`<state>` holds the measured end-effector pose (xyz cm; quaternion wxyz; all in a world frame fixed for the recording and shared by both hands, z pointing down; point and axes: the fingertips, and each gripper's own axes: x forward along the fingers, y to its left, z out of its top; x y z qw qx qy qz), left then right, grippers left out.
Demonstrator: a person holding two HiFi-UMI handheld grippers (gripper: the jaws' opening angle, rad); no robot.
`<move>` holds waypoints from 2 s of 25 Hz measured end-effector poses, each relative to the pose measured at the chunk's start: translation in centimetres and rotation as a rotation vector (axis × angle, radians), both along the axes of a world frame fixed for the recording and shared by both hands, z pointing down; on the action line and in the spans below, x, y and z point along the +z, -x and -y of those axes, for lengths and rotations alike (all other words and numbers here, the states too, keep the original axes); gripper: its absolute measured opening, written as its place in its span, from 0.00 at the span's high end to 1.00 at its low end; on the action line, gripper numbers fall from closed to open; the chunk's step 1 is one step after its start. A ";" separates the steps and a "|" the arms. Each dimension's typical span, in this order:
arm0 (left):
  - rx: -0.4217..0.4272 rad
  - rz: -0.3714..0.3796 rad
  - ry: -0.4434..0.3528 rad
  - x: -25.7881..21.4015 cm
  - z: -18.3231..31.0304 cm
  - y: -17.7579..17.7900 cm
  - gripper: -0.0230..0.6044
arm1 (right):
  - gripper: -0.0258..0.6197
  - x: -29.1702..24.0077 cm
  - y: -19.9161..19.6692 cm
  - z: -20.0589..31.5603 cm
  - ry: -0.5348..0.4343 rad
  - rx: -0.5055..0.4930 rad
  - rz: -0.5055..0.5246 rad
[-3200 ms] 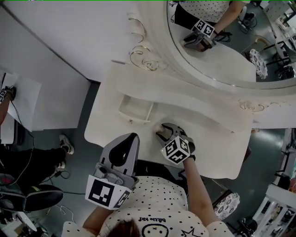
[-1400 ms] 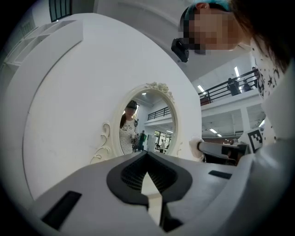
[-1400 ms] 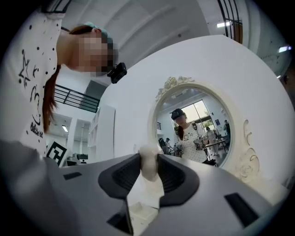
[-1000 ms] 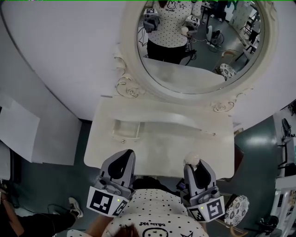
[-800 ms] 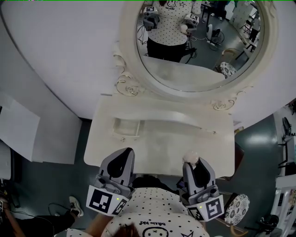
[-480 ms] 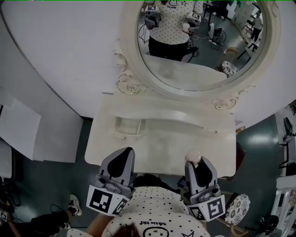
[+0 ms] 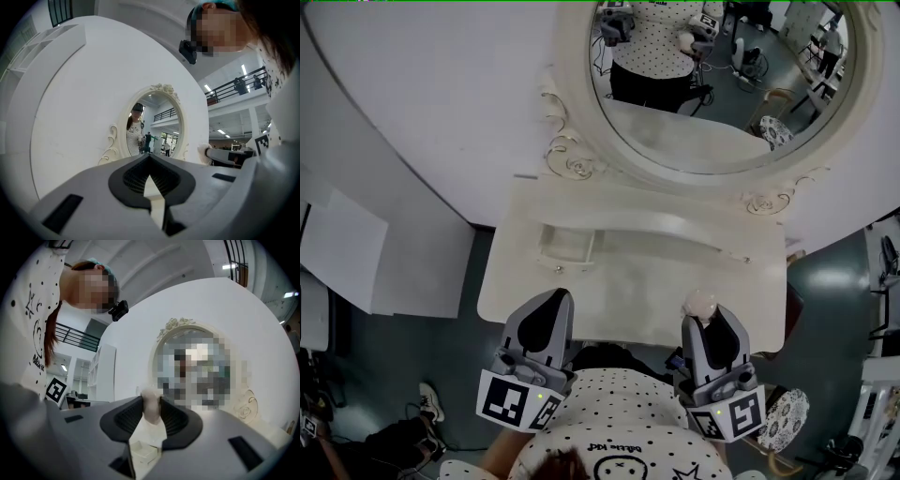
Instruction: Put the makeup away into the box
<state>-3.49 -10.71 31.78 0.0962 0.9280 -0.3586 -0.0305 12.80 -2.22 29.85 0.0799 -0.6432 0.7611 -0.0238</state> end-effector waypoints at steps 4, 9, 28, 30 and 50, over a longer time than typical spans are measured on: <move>-0.011 0.001 -0.005 -0.1 0.1 0.3 0.96 | 0.77 -0.3 0.3 0.5 -0.012 -0.018 -0.005; -0.027 0.005 -0.013 -0.4 0.3 0.8 0.96 | 0.77 -0.5 0.6 1.4 -0.021 -0.038 -0.021; -0.107 0.004 -0.007 -0.2 2.8 2.5 0.96 | 0.77 2.9 3.9 10.7 0.058 -0.178 -0.148; -0.117 0.006 -0.001 0.0 3.3 2.7 0.96 | 0.77 4.3 4.6 12.5 0.084 -0.203 -0.165; -0.218 0.030 0.059 1.1 6.7 4.7 0.96 | 0.77 20.5 12.8 22.8 0.436 -0.475 -0.257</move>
